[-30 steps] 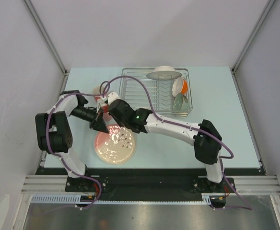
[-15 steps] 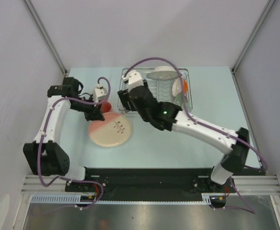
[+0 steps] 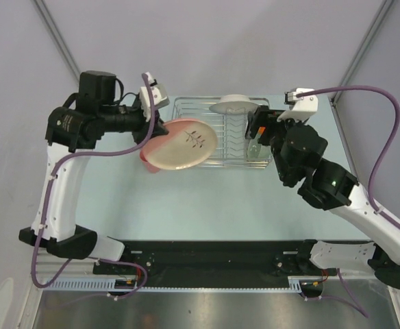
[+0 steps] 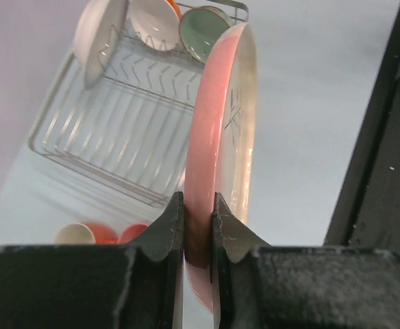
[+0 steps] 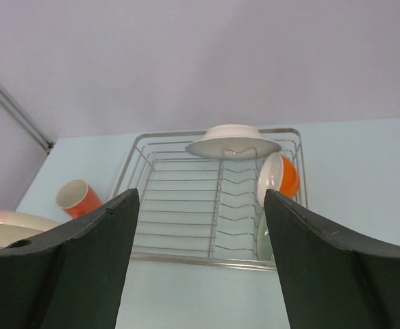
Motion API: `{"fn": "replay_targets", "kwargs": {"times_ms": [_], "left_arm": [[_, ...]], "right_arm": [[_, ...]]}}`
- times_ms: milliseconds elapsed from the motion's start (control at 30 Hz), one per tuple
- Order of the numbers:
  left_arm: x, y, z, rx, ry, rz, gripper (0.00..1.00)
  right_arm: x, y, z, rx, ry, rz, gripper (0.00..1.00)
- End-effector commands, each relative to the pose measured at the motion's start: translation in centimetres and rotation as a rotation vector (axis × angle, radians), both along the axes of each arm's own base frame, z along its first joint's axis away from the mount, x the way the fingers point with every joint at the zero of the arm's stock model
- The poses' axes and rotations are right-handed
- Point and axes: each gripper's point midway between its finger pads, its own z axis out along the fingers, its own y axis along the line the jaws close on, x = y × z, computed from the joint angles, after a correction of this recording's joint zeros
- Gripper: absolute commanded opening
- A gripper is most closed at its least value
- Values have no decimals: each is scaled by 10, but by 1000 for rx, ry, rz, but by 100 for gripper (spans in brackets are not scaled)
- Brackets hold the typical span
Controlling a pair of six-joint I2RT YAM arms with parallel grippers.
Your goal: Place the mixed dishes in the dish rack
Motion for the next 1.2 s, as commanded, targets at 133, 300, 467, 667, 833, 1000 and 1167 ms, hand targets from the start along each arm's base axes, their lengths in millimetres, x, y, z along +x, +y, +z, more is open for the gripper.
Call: {"fn": "replay_targets", "kwargs": {"times_ms": [133, 300, 467, 667, 833, 1000, 1167], "left_arm": [[79, -68, 31, 9, -256, 155, 0], [116, -88, 25, 93, -400, 227, 0], [138, -118, 20, 115, -462, 218, 0], [155, -146, -4, 165, -504, 210, 0], [161, -169, -34, 243, -541, 133, 0], [166, -182, -57, 314, -573, 77, 0], [167, -189, -72, 363, -613, 30, 0]], "right_arm": [[-3, -37, -32, -34, 66, -137, 79], [-8, -57, -36, -7, 66, -162, 79], [-10, -77, -56, -8, 90, -212, 79], [-10, -88, -77, -7, 120, -221, 79], [-6, -89, -99, -20, 162, -211, 79], [-3, -93, -109, -4, 179, -208, 79], [-1, -94, -116, 0, 193, -200, 78]]}}
